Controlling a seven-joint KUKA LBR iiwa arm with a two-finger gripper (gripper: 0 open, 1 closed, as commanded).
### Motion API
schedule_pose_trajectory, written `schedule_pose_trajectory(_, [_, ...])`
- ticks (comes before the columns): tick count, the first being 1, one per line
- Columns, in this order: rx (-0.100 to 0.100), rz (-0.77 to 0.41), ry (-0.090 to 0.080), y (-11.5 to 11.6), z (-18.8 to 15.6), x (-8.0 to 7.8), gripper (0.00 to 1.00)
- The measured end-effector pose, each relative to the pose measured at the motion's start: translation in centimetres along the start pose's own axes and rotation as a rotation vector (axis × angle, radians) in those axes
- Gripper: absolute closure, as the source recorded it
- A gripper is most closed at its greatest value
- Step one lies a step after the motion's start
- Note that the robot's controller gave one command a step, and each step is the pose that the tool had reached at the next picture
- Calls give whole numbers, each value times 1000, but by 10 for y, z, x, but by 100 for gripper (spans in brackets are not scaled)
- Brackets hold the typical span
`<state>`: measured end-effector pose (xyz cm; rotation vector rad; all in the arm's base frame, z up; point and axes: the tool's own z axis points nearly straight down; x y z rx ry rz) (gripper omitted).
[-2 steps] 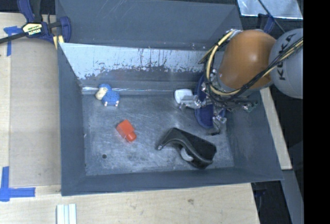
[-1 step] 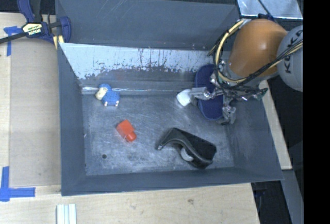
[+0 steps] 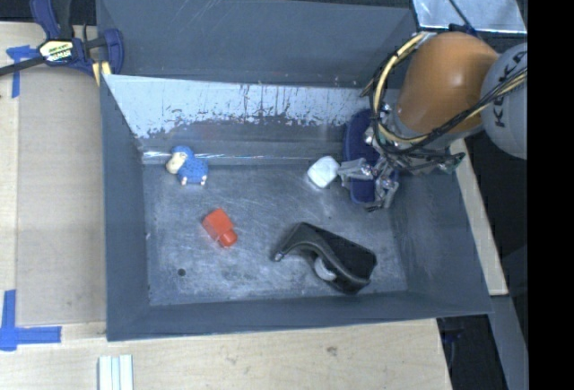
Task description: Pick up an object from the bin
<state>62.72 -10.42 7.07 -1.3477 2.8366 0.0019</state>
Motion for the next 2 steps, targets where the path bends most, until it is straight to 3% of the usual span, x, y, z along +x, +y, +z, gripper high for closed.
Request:
schedule_pose_trajectory(1, [11,33,-5,12,-125,16,100])
schedule_pose_trajectory(2, [12,82,-4,28,-247,67,100])
